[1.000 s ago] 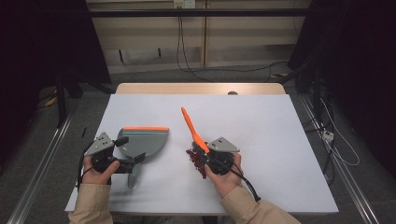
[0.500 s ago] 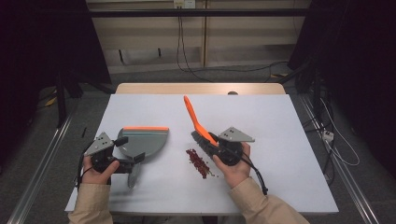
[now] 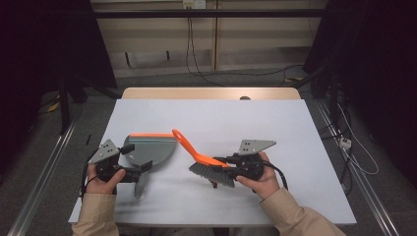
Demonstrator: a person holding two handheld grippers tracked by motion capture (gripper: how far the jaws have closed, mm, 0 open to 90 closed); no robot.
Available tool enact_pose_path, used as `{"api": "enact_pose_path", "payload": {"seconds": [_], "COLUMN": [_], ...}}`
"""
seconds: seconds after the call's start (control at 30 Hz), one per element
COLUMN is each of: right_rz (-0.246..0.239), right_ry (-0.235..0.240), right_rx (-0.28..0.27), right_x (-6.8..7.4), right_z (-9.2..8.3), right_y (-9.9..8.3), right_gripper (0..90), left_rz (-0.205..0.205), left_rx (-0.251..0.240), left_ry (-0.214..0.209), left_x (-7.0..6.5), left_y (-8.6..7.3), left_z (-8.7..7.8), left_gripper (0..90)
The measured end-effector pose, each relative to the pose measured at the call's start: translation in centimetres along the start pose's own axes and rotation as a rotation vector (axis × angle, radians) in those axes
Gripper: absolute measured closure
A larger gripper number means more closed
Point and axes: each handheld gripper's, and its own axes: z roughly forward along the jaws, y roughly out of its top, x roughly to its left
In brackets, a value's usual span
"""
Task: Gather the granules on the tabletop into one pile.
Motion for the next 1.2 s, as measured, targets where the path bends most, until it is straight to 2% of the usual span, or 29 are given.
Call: {"api": "enact_pose_path", "payload": {"seconds": [0.23,0.3,0.37,0.6,0.77,0.93,0.97,1.2], "right_rz": [0.019,0.012,0.000,0.035,0.013,0.029,0.024,0.008], "right_ry": [0.128,0.128,0.126,0.124,0.130,0.138,0.124,0.111], "right_rx": [0.099,0.116,0.111,0.095,0.098,0.086,0.087,0.091], "right_x": [-0.5,-0.8,-1.3,-3.5,-4.4,-5.4,-5.5,-6.1], "right_z": [1.2,1.6,1.7,2.1,2.6,3.1,3.2,3.9], "right_y": [-1.6,-2.0,-2.0,-2.2,-1.8,-1.7,-1.7,-1.3], "right_gripper": [71.1,71.1,71.1,70.6,70.5,70.1,69.9,69.4], "left_rz": [-0.003,-0.004,-0.005,-0.007,-0.006,-0.007,-0.008,-0.005], "left_rx": [-0.003,-0.001,-0.002,0.001,0.004,0.007,0.008,0.012], "left_ry": [0.001,0.004,0.003,0.004,0.003,0.002,0.002,0.002], "left_x": [0.1,0.1,0.1,0.2,0.2,0.1,0.1,0.1], "left_y": [0.0,-0.1,-0.1,-0.1,-0.1,-0.2,-0.2,-0.2], "left_z": [-0.1,-0.1,-0.1,0.0,0.2,0.2,0.2,0.3], "left_gripper": [4.3,4.3,4.3,4.3,4.3,4.3,4.3,4.3]}}
